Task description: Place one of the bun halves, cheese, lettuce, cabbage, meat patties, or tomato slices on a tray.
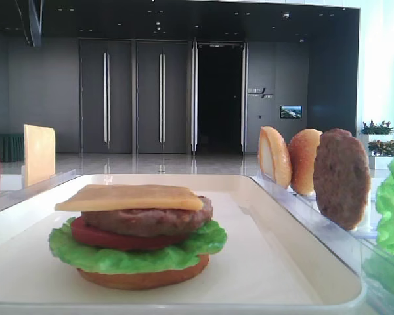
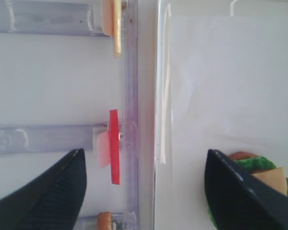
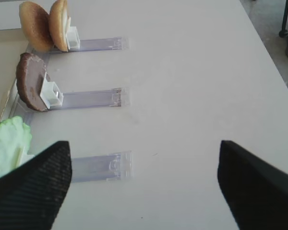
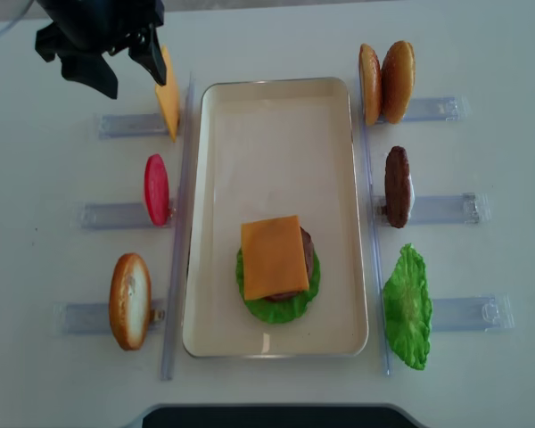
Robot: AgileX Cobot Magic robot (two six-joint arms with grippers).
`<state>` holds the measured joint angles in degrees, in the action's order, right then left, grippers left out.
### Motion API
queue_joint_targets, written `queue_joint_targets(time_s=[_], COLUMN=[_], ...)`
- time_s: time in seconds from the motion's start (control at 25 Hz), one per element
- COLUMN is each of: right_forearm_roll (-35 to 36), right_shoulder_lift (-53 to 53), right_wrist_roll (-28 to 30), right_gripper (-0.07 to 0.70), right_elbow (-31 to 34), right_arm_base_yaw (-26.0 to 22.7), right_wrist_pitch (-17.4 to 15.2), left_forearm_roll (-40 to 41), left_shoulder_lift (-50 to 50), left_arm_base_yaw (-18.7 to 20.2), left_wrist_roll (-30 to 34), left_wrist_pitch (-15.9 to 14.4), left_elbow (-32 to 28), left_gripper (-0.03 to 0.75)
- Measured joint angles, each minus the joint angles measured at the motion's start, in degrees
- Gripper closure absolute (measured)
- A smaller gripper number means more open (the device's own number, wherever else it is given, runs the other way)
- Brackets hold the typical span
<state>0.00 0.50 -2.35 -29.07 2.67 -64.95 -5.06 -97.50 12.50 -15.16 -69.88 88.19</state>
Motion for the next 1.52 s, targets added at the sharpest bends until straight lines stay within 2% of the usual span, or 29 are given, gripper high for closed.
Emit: queue_joint_targets(time_s=[0.16, 0.24, 0.36, 0.56, 0.68, 0.92, 1.52], right_forearm_roll=[0.0, 0.0, 0.0, 0.0, 0.0, 0.0, 0.0], right_shoulder_lift=[0.0, 0.0, 0.0, 0.0, 0.0, 0.0, 0.0], right_wrist_roll=[0.0, 0.0, 0.0, 0.0, 0.0, 0.0, -0.02], right_gripper=[0.045, 0.045, 0.045, 0.045, 0.045, 0.045, 0.045], right_elbow=[0.0, 0.0, 0.0, 0.0, 0.0, 0.0, 0.0], right_arm_base_yaw=[0.0, 0.0, 0.0, 0.0, 0.0, 0.0, 0.0], right_wrist_pitch=[0.0, 0.0, 0.0, 0.0, 0.0, 0.0, 0.0], left_forearm_roll=[2.35, 3.36, 4.61, 5.06, 5.91, 5.7, 5.06], left_shoulder_lift=[0.0, 0.0, 0.0, 0.0, 0.0, 0.0, 3.19], left_arm_base_yaw=[-1.68, -4.23, -10.26, -22.69, -27.7, -28.58, -26.89], left_wrist_roll=[1.72, 2.97, 5.23, 11.8, 14.03, 17.75, 21.11], left_wrist_pitch=[-0.3, -0.35, -0.35, -0.35, -0.35, -0.35, -0.64], left_elbow=[0.21, 0.25, 0.25, 0.25, 0.25, 0.25, 0.25], left_gripper=[0.133, 0.133, 0.133, 0.133, 0.133, 0.133, 0.133])
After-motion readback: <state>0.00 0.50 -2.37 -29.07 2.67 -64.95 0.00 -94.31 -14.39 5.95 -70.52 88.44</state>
